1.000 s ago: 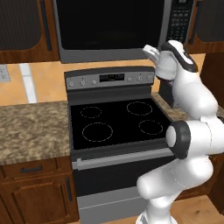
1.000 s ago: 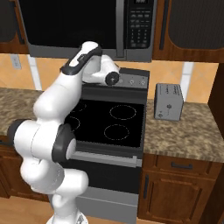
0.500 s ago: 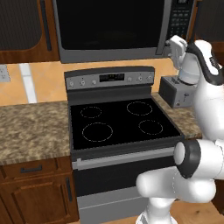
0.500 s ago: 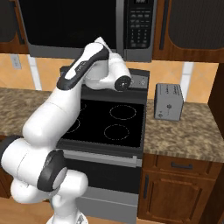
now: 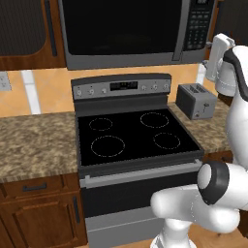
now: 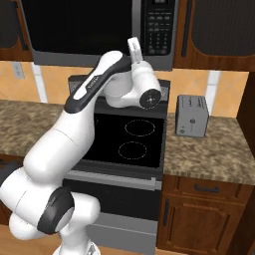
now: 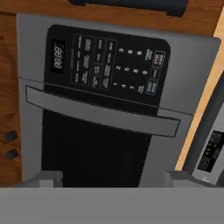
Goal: Pick the onion from the sink and place it in the bowl. Then pick the bowl and place it in the microwave. Then close the microwave door and press the start button.
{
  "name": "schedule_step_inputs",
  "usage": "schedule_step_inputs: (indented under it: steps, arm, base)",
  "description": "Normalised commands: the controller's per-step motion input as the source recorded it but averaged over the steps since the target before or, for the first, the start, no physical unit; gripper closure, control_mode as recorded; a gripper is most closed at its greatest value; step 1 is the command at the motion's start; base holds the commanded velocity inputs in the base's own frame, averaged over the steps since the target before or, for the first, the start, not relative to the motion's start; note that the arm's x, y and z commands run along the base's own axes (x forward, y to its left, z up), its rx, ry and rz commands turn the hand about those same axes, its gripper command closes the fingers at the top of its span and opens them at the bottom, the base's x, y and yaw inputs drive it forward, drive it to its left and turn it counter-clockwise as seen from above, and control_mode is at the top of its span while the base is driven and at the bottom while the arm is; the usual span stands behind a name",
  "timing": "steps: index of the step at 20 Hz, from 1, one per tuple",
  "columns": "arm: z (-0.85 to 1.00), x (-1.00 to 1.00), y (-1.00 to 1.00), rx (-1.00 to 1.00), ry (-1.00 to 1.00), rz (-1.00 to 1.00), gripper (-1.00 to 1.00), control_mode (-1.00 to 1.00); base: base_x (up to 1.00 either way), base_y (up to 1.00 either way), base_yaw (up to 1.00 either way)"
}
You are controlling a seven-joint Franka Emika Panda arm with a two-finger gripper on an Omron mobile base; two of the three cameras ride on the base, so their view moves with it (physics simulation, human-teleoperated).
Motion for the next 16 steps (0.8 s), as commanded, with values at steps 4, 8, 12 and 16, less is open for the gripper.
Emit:
schedule_step_inputs:
  steps: [4, 8, 12, 16]
  arm:
    - [-0.08, 0.10, -0.02, 0.20, 0.12, 0.00, 1.00, -1.00]
    - [-0.01, 0.05, 0.01, 0.12, 0.12, 0.00, 1.00, -1.00]
    - [0.00, 0.17, 0.00, 0.09, 0.06, 0.01, 1.00, -1.00]
    - [0.00, 0.41, 0.00, 0.03, 0.00, 0.00, 1.00, -1.00]
  base:
    - [0.00, 0.00, 0.00]
    - [0.00, 0.00, 0.00]
    - [0.00, 0.00, 0.00]
    - [0.00, 0.00, 0.00]
